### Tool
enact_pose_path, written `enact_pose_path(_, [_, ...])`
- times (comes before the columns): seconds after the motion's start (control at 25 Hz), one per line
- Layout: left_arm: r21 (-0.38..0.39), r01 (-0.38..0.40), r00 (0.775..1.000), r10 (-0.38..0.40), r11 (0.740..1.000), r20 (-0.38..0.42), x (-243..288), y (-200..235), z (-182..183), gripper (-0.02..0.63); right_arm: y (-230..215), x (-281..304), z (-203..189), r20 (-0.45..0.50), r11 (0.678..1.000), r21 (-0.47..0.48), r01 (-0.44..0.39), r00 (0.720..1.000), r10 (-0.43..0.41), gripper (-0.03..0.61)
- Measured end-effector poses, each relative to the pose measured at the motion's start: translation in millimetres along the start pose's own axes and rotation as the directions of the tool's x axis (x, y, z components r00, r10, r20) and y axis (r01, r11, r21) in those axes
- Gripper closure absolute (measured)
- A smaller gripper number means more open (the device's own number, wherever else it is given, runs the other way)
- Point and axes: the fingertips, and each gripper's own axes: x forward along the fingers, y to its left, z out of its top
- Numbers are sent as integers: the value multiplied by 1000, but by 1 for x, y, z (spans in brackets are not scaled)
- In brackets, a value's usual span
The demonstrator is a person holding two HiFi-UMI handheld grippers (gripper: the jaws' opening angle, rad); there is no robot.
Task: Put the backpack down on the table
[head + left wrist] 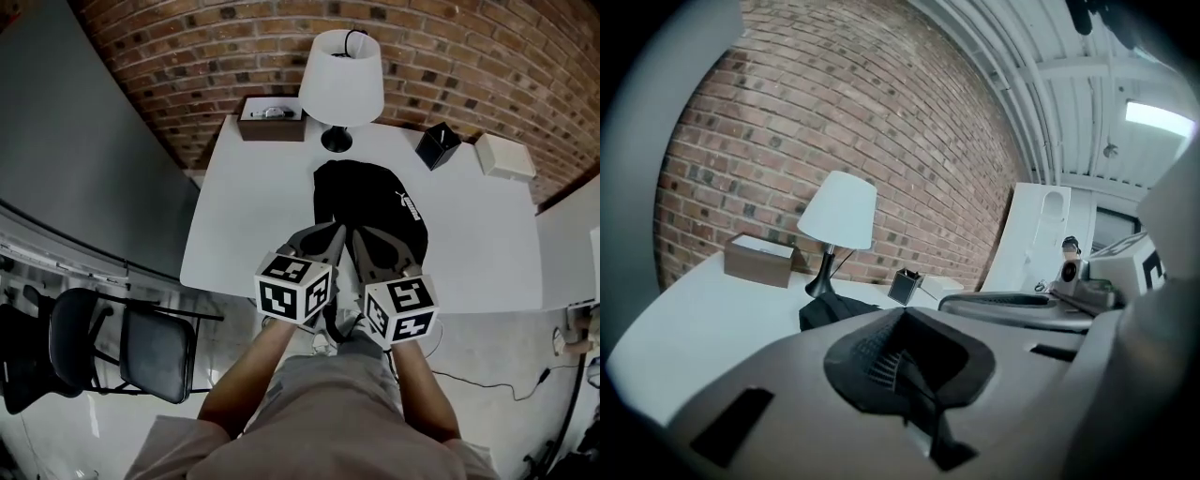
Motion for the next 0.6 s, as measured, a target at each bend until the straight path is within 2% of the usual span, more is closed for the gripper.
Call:
enact_pose_path(0.24, [54,-15,1000,15,998,6,-3,-13,-5,609,2,-13,2,27,999,43,-11,1000,10,578])
enact_pose_path(0.6, [76,-19,1000,18,997,9,-5,-18,-8,609,0,-21,2,34,1000,16,6,999,-6,578])
